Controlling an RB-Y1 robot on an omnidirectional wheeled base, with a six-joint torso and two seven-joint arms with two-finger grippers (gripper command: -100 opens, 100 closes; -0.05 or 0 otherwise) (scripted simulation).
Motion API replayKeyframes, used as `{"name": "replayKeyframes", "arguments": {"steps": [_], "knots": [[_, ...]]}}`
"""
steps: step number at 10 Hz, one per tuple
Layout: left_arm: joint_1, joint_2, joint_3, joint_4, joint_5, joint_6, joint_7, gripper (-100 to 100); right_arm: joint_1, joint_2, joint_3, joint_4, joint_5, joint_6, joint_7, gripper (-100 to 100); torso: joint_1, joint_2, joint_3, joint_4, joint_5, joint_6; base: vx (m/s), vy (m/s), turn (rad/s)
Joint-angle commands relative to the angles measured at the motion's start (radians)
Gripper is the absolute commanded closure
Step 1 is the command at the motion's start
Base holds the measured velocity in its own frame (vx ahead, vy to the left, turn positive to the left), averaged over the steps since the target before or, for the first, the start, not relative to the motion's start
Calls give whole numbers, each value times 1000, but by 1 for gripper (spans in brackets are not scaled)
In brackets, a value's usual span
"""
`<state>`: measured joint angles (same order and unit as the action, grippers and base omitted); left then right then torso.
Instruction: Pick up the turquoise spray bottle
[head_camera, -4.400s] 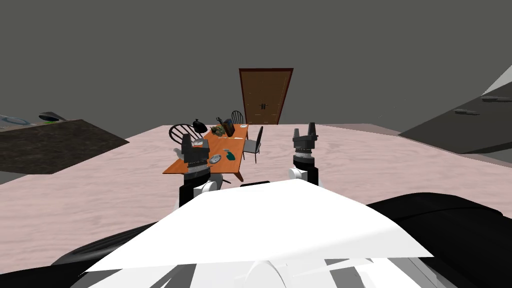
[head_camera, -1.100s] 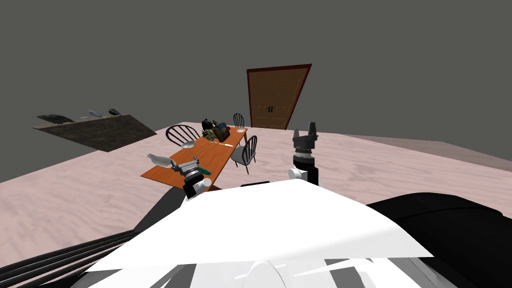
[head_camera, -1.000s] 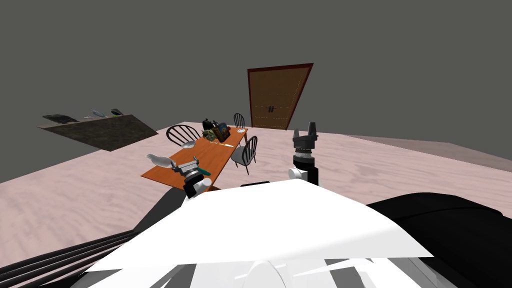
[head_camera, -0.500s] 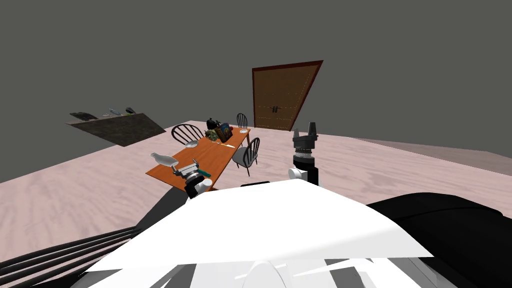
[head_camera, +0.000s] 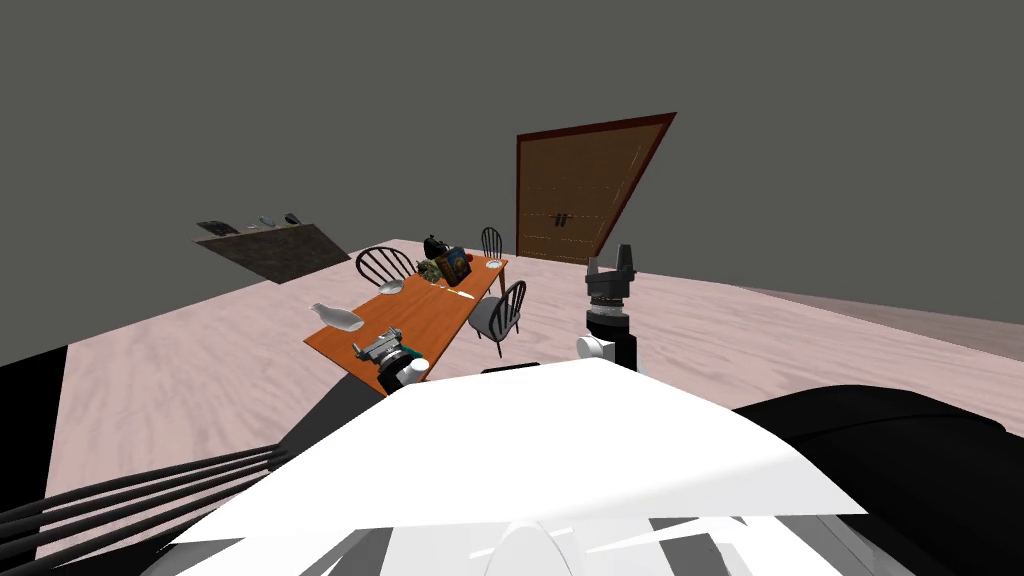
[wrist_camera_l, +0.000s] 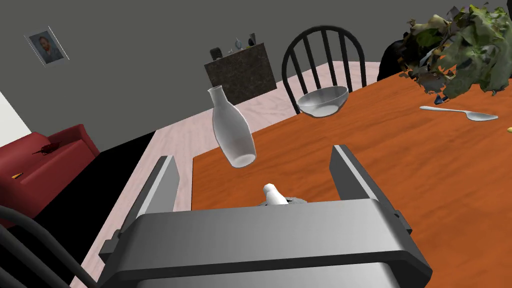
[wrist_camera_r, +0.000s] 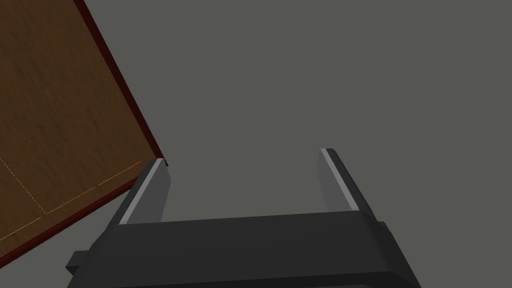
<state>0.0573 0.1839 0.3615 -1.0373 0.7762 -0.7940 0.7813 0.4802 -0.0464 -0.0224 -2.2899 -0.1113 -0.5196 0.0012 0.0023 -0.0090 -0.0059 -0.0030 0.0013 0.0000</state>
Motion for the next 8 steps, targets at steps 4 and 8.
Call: {"name": "replayKeyframes", "arguments": {"steps": [4,8], "knots": [[-27,-97,52,112,73,20,107,-100,0,0,0,0,0,0,0,0,8,-5,-3,-2,3,0,135,-6,172],[-36,-155,67,147,92,22,136,-100,0,0,0,0,0,0,0,0,8,1,0,-1,3,1,54,-8,65]]}}
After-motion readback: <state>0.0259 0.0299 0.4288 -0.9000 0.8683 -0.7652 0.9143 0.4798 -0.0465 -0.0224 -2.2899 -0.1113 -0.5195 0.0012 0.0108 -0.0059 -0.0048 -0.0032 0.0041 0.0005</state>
